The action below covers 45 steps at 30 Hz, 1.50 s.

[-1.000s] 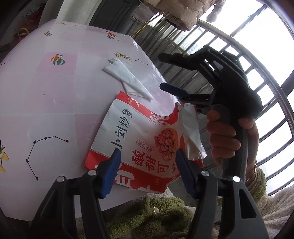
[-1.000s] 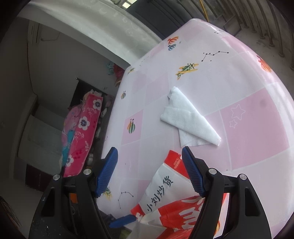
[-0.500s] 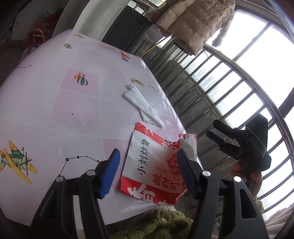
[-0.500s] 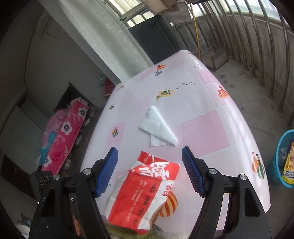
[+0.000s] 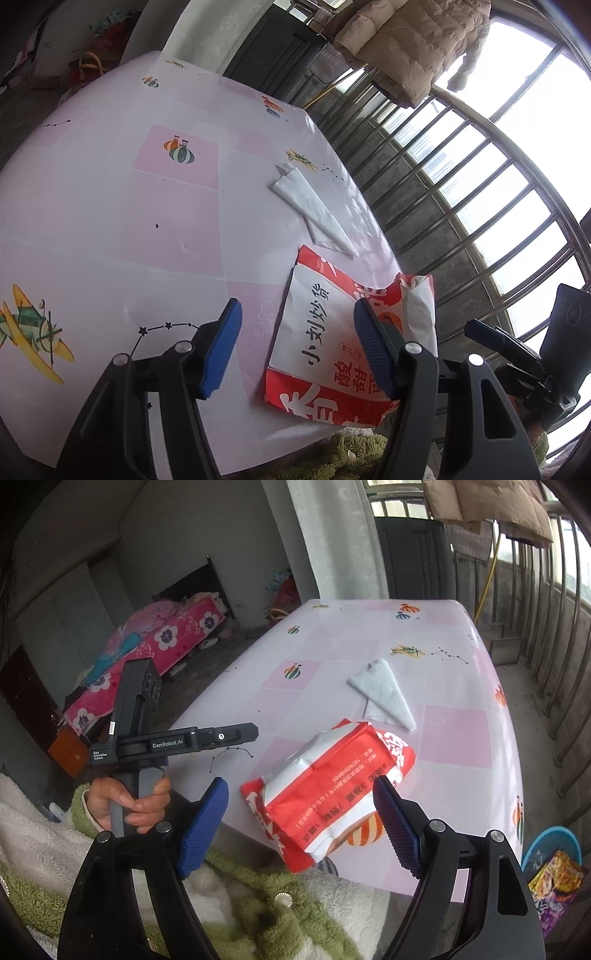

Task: Collect trash
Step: 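Lift the red-and-white snack bag off the table with the right tool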

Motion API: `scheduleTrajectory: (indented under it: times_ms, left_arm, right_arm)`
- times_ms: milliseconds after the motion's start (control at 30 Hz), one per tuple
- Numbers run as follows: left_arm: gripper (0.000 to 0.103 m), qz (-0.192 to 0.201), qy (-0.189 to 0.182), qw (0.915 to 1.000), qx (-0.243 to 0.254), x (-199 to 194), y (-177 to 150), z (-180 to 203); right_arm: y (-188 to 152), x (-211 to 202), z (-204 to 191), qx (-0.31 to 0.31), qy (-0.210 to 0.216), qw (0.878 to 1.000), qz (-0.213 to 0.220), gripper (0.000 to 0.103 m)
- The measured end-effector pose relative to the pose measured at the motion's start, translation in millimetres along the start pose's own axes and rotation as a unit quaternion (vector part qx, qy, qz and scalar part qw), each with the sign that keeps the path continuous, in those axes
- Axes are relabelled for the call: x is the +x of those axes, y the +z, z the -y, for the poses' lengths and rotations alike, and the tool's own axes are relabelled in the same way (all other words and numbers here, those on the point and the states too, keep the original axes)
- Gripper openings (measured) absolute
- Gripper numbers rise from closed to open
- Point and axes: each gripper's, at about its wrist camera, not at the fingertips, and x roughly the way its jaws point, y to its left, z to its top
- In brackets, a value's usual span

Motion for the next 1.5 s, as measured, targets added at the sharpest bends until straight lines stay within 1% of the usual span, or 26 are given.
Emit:
scheduleTrajectory:
  times_ms: [33, 100, 167, 233, 267, 333, 467, 600, 700, 833, 933, 1000, 1100, 1200, 1300, 1367, 1400, 1433, 1500]
  left_arm:
    - [0.06, -0.003, 0.003, 1.0, 0.003, 2, 0, 1]
    - [0.058, -0.01, 0.008, 0.9999, 0.008, 7, -2, 2]
    - [0.055, -0.016, 0.01, 0.9998, 0.009, 9, -3, 2]
    - [0.054, -0.016, 0.003, 0.9999, 0.005, 8, -4, 1]
    - [0.054, -0.013, -0.002, 0.9999, 0.006, 7, -4, 1]
    - [0.054, -0.005, -0.011, 0.9998, 0.013, 3, -4, 3]
    - [0.054, -0.005, -0.032, 0.9994, 0.016, 1, -4, 5]
    - [0.054, -0.007, -0.047, 0.9989, 0.001, 0, -3, 0]
    - [0.054, 0.001, -0.048, 0.9988, -0.008, -5, -1, -4]
    - [0.054, 0.016, -0.048, 0.9986, -0.013, -11, 2, -7]
    - [0.054, 0.022, -0.049, 0.9984, -0.017, -11, 4, -7]
    - [0.054, 0.022, -0.05, 0.9984, -0.016, -10, 3, -5]
    - [0.054, 0.024, -0.046, 0.9986, -0.013, -8, 2, -3]
    - [0.054, 0.029, -0.037, 0.9988, -0.014, -11, 0, -5]
    - [0.054, 0.034, -0.025, 0.9989, -0.018, -15, -1, -10]
    - [0.054, 0.036, -0.017, 0.9989, -0.024, -15, 0, -13]
    - [0.054, 0.035, -0.013, 0.9989, -0.027, -14, -1, -14]
    - [0.054, 0.034, -0.011, 0.999, -0.029, -13, -1, -15]
    - [0.054, 0.029, -0.005, 0.9991, -0.029, -11, -1, -17]
  right_arm:
    - [-2, 5, 9, 0.027, 0.004, 1.0, -0.004, 0.077]
    - [-7, 17, 29, 0.085, 0.027, 0.996, -0.018, 0.076]
    - [-13, 28, 49, 0.148, 0.057, 0.987, -0.033, 0.072]
    - [-18, 39, 66, 0.198, 0.075, 0.976, -0.046, 0.067]
    - [-20, 45, 72, 0.213, 0.081, 0.972, -0.053, 0.065]
    - [-20, 53, 76, 0.224, 0.086, 0.969, -0.062, 0.064]
    - [-10, 67, 72, 0.218, 0.103, 0.968, -0.073, 0.063]
    - [6, 81, 67, 0.199, 0.115, 0.97, -0.081, 0.062]
    - [19, 94, 61, 0.188, 0.127, 0.97, -0.088, 0.062]
    - [40, 106, 54, 0.166, 0.134, 0.973, -0.088, 0.062]
    - [58, 111, 52, 0.149, 0.136, 0.976, -0.076, 0.062]
    - [68, 111, 50, 0.139, 0.129, 0.98, -0.061, 0.062]
    - [76, 100, 49, 0.126, 0.096, 0.987, -0.028, 0.062]
    - [72, 77, 49, 0.118, 0.063, 0.991, 0.011, 0.062]
    - [58, 54, 45, 0.1, 0.032, 0.994, 0.037, 0.062]
    - [44, 41, 37, 0.073, 0.022, 0.996, 0.042, 0.063]
    - [37, 36, 34, 0.061, 0.024, 0.997, 0.039, 0.067]
    - [29, 32, 31, 0.05, 0.025, 0.998, 0.035, 0.069]
    - [15, 29, 25, 0.035, 0.025, 0.999, 0.025, 0.069]
